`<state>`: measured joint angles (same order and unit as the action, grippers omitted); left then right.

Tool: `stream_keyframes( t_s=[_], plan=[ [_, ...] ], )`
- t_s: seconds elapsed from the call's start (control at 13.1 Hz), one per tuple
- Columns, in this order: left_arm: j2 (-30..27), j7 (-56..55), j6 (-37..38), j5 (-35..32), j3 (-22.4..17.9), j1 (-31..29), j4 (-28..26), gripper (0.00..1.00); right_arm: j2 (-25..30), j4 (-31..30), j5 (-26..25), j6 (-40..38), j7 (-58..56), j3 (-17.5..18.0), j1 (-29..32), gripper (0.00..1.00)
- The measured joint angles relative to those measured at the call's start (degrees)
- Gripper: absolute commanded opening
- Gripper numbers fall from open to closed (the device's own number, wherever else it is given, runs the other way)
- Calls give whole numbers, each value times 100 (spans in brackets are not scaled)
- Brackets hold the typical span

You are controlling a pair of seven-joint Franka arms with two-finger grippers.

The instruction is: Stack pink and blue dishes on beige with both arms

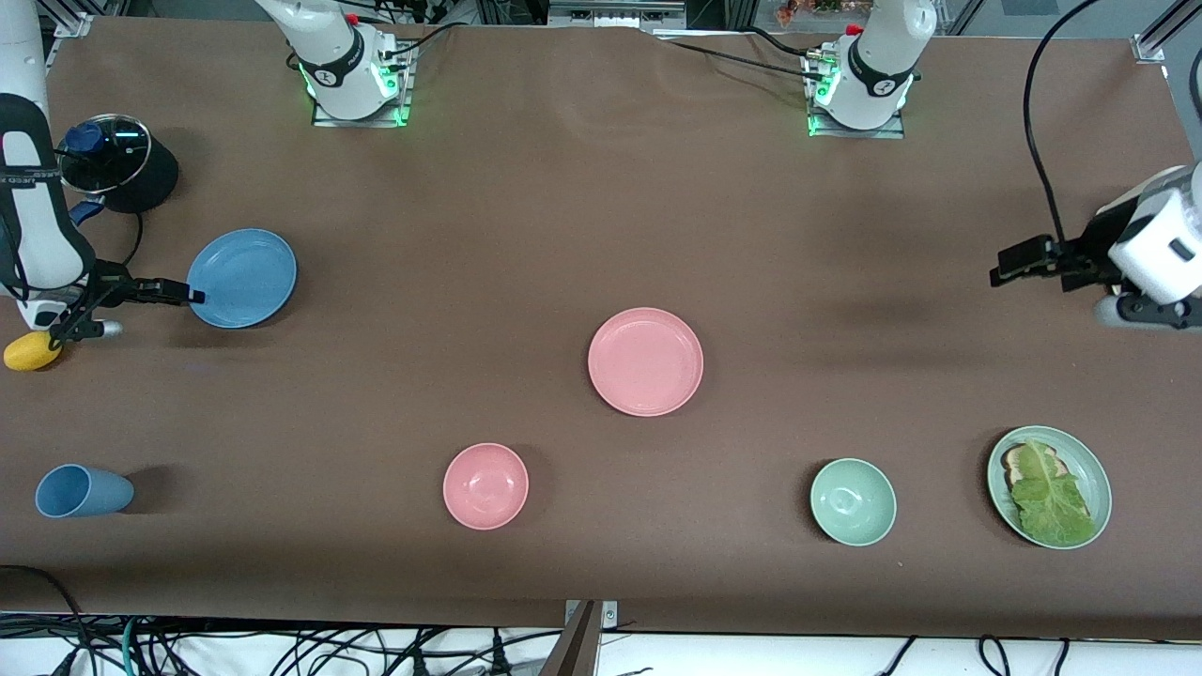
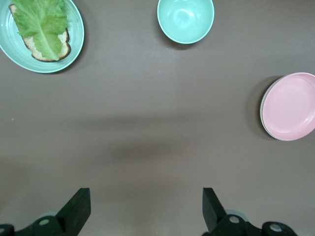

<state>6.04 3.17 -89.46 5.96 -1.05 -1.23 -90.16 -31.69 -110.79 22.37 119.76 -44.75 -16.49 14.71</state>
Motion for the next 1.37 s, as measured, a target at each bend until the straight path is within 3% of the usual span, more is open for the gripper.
stream_keyframes(
  t_s=[0.46,0.69,1.37],
  plan=[
    [-314,-3,1282,-5,3,-142,-9,100,-20,-4,1,-122,-306,0,16,34],
    [-313,-3,1658,-6,46,-141,-25,100,-109,-8,1,-138,-413,-1,72,1],
    [-377,-149,2078,-196,105,-40,469,100,-105,251,34,-675,-540,25,91,0]
  ],
)
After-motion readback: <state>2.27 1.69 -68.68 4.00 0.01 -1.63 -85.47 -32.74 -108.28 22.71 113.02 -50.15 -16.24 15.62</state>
